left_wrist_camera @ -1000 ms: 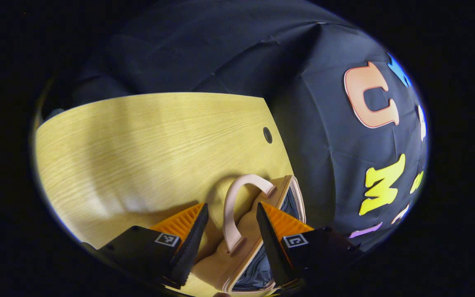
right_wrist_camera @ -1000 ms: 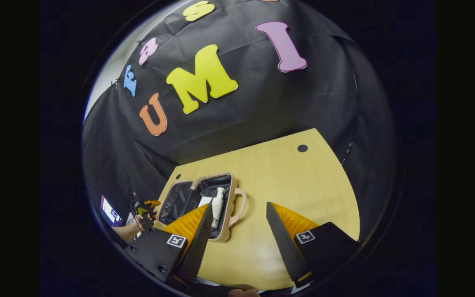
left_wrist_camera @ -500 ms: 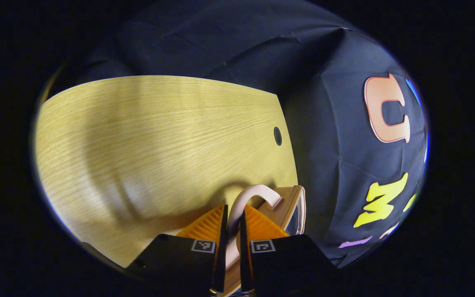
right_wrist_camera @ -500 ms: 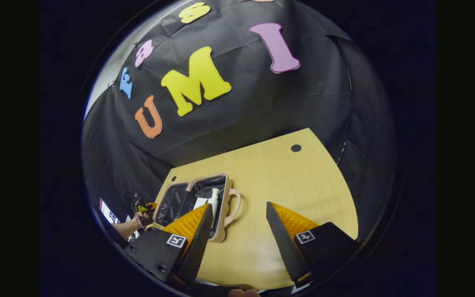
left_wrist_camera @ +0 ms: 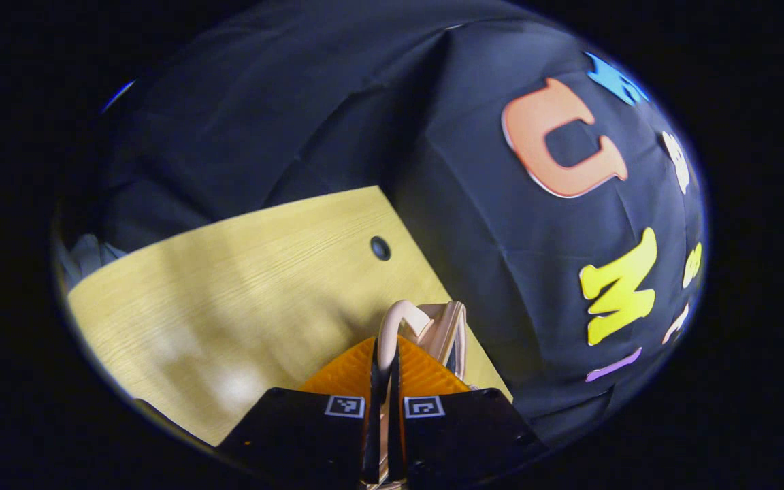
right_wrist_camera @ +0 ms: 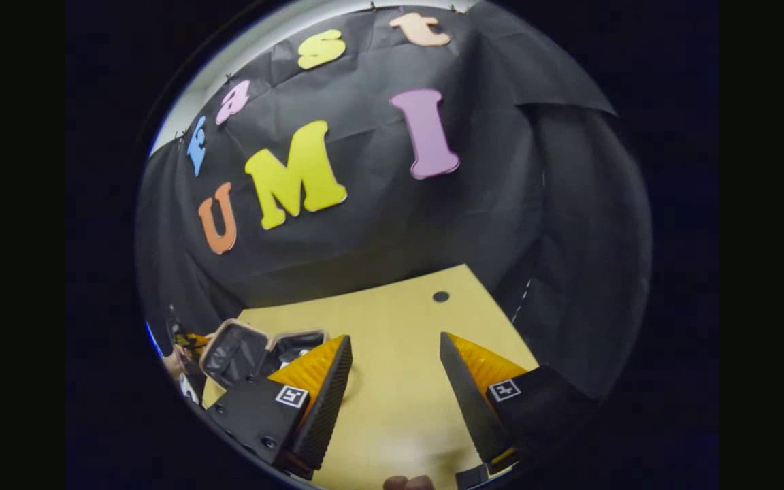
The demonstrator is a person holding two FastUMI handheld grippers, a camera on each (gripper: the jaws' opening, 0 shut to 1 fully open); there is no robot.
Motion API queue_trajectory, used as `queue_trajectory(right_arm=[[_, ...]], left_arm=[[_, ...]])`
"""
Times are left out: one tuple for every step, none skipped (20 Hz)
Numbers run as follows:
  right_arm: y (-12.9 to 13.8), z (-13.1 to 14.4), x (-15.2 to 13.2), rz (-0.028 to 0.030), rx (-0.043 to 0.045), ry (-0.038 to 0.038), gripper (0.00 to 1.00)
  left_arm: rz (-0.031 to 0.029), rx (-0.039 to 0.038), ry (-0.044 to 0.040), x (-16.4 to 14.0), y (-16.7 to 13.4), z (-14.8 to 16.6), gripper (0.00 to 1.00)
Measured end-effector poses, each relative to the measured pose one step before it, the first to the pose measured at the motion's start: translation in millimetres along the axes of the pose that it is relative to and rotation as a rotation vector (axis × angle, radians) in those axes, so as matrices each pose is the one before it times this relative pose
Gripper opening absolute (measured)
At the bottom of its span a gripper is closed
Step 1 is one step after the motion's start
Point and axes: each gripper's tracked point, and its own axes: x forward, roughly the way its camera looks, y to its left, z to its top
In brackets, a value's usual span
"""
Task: First open the suitcase, pack the skin care products into it, and then close the suitcase.
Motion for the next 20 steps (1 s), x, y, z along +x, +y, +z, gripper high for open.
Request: queue_trajectory(right_arm=[[-2.87, 5.49, -2.72, -0.00529, -0.01644, -0.02421, 0.78], [-1.92, 0.09, -3.03, 0.00282, -0.01083, -0.01055, 0.77], [-0.57, 0.69, -4.08, 0.00778, -0.01127, -0.00653, 0.77], [-2.66, -1.05, -3.5, 0.00591, -0.00466, -0.0054, 0.78], [-1.52, -0.27, -3.32, 0.00681, -0.00564, -0.00574, 0.78], [0.03, 0.25, -2.34, 0.00693, -0.00697, -0.00414, 0.78], [-1.58, 0.32, -2.23, 0.00149, -0.01068, -0.00655, 0.78], [-2.8, 2.11, -1.32, -0.00032, -0.00726, -0.01045, 0.78], [-2.21, 2.31, -2.44, -0.00079, -0.00496, -0.00942, 0.78], [-3.55, 2.89, -2.58, -0.00583, -0.00511, -0.01222, 0.77], [-3.65, 3.66, -2.04, -0.0085, -0.00249, -0.01451, 0.78], [-4.99, 2.59, -1.85, -0.01143, -0.00642, -0.01321, 0.78], [-6.34, 2.9, -2.75, -0.01627, -0.00396, -0.01436, 0.78], [-4.01, 3.25, -1.04, -0.00868, -0.00061, -0.00863, 0.78], [-3.73, -1.04, -1.06, -0.00835, 0.00159, 0.00249, 0.78], [-5.83, -1.87, -4.09, -0.00305, 0.0009, 0.00063, 0.78], [-5.16, 0.64, -2.41, -0.00875, -0.00481, -0.00182, 0.77], [-5.11, 1.21, 0.09, -0.01091, -0.00345, 0.00059, 0.77], [-5.5, 1.22, -1.17, -0.01182, 0.00304, -0.00049, 0.78], [-4.82, 0.54, -1.15, -0.00982, 0.00271, 0.00034, 0.78]], left_arm=[[-0.01004, 0.05137, -0.02873, -7.95, -20.07, 2.18, 0.07], [-0.00936, 0.05479, -0.02784, -9.15, -19.05, 1.89, 0.07], [-0.00857, 0.04944, -0.02515, -9.96, -19.67, 1.21, 0.07], [-0.01006, 0.04311, -0.02343, -9.22, -18.17, 0.46, 0.07], [-0.01036, 0.036, -0.02526, -6.74, -21.72, -0.1, 0.07], [-0.01264, 0.03779, -0.02071, -6.41, -19.43, -0.83, 0.07], [-0.01172, 0.03954, -0.02323, -3.35, -23.25, -3.53, 0.07], [-0.00985, 0.04665, -0.0179, -4.72, -23.5, -5.13, 0.07], [-0.01275, 0.04716, -0.02166, -2.48, -25.79, -4.32, 0.07], [-0.01579, 0.0341, -0.01645, -2.33, -22.91, -4.47, 0.07], [-0.01626, 0.04402, -0.00774, -3.67, -22.39, -5.21, 0.07], [-0.01052, 0.04648, -0.01659, -2.77, -19.65, -4.7, 0.07], [-0.00562, 0.05454, -0.02481, -3.19, -19.9, -4.24, 0.07], [-0.00817, 0.06094, -0.01269, -1.33, -19.84, -5.9, 0.07], [-0.00608, 0.04867, -0.00362, 1.85, -19.29, -8.82, 0.07], [-0.01236, 0.04935, 0.00051, 1.53, -17.51, -10.38, 0.07], [-0.01408, 0.04138, -0.00233, 2.23, -14.73, -6.3, 0.07], [-0.01244, 0.04261, -0.00515, 1.72, -15.3, -5.26, 0.07], [-0.01403, 0.03621, 0.00675, 2.96, -16.1, -6.42, 0.07], [-0.01469, 0.0203, 0.00502, 2.31, -13.1, -9.15, 0.07]])
